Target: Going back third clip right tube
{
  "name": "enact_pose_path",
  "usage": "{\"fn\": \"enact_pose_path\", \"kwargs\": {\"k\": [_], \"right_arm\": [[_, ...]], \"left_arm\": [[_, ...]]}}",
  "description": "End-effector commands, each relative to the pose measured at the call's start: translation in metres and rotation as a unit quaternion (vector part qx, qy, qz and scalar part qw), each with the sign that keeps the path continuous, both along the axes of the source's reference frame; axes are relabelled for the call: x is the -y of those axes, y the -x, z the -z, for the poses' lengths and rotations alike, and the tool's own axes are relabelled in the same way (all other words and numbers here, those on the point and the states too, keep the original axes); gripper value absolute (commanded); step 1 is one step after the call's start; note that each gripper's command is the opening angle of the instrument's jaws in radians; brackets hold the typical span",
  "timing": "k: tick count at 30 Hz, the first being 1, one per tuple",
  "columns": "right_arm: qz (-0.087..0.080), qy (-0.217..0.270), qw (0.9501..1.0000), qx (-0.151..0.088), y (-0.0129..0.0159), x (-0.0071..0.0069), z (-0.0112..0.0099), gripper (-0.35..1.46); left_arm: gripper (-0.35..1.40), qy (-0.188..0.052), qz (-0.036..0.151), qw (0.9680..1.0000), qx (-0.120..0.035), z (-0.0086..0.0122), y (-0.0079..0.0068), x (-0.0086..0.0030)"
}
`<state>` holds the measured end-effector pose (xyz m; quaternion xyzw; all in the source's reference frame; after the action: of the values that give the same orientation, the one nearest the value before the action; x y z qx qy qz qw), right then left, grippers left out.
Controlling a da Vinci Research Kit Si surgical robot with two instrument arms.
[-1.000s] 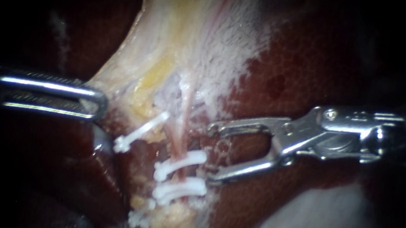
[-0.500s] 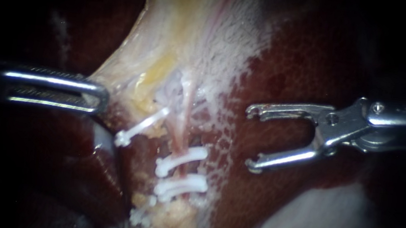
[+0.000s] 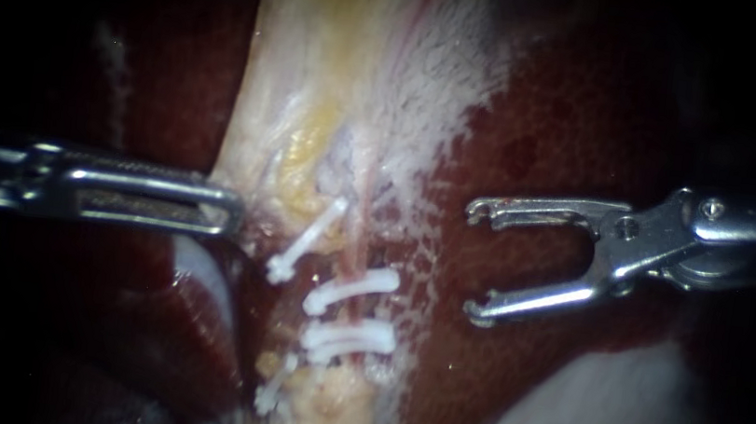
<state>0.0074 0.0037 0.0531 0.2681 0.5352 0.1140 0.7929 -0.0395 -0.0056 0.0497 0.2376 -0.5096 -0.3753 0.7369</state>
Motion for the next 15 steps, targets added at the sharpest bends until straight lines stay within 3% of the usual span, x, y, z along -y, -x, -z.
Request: {"fn": "enact_pose_path", "kwargs": {"k": [1,15], "right_arm": [[0.0,0.0,1.0,0.0,0.0001,0.0,0.0,0.6],[0.001,0.0,1.0,0.0,0.0002,0.0002,0.0002,0.6]], "left_arm": [[-0.35,-0.001,-0.005,1.0,0.001,-0.0002,0.0002,0.0002],[-0.35,-0.003,-0.006,1.0,0.002,-0.0003,0.0004,0.0004]]}}
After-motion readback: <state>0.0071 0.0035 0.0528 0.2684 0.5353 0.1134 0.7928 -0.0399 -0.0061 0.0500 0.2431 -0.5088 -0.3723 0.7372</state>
